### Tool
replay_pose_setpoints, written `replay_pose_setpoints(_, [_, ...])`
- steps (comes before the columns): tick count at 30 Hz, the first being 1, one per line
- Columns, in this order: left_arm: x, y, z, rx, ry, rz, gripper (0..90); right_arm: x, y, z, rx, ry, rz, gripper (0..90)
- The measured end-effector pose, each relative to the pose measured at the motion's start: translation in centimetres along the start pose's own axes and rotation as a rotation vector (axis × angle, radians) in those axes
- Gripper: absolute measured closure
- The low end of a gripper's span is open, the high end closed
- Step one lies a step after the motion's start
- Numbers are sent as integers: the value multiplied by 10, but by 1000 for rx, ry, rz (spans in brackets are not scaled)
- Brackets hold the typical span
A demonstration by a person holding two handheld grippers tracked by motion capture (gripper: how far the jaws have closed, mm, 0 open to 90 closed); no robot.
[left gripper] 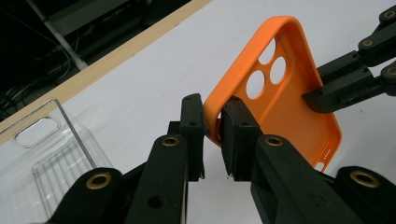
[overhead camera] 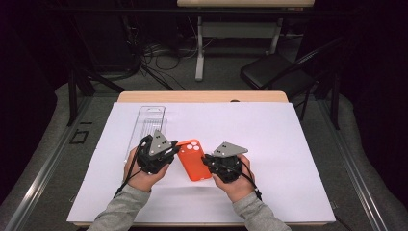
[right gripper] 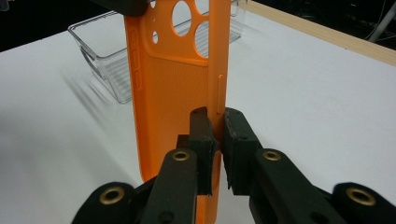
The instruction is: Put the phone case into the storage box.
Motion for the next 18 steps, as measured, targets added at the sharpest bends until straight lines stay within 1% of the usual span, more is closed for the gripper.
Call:
replay_pose_setpoints(7, [0,-1,0,2,3,5,806,0,0,0,4,1,-2,830])
replay_pose_setpoints(9, [0,-1,0,6,10,8,807,0,1,0,5,0,-1,830])
replay_pose_setpoints(18, [1,-2,0,5,3,6,809,0,1,1,10,1,-5,829])
Point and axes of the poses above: each handheld gripper's, and its own axes: y roughly forward along the jaws, x roughly out of its top, z roughly to its left, the point moved 3 cm from there along y, roughly forward along the jaws
